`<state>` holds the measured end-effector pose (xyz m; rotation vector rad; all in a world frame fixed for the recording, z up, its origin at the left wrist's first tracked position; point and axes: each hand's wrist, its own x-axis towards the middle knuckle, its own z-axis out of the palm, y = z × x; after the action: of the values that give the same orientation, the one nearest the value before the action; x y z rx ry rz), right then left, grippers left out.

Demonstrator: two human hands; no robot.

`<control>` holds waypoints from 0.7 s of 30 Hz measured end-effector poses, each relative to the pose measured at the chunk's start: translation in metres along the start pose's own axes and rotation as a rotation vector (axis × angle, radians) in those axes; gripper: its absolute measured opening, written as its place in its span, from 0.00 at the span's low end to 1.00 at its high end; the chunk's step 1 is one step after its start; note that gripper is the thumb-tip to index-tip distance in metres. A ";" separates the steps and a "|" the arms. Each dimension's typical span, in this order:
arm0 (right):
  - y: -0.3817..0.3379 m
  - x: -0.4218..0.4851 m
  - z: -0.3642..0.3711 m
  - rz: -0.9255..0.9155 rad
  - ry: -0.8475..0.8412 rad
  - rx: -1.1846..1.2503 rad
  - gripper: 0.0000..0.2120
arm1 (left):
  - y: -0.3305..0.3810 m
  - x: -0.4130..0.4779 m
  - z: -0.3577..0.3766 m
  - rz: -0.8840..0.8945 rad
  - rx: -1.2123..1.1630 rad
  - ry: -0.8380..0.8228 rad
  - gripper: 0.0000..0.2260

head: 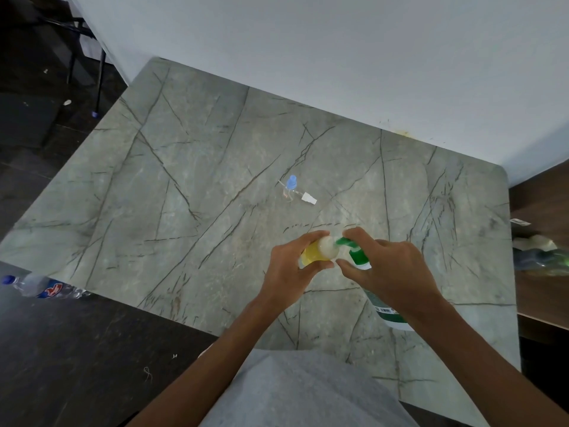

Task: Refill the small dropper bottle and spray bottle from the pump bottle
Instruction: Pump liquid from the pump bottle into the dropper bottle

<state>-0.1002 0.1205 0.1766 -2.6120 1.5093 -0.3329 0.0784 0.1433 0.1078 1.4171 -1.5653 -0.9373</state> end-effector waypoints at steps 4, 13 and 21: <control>-0.001 0.002 -0.002 0.001 -0.029 -0.061 0.27 | 0.001 0.000 -0.001 -0.018 -0.032 0.005 0.24; -0.004 0.001 -0.003 0.000 -0.027 -0.060 0.28 | 0.002 0.000 -0.002 -0.027 -0.053 0.020 0.23; -0.005 0.003 0.000 -0.011 0.021 -0.010 0.24 | 0.002 0.000 -0.004 -0.011 -0.053 0.024 0.23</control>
<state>-0.0948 0.1204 0.1778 -2.6334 1.5073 -0.3566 0.0815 0.1437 0.1110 1.3961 -1.5054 -0.9576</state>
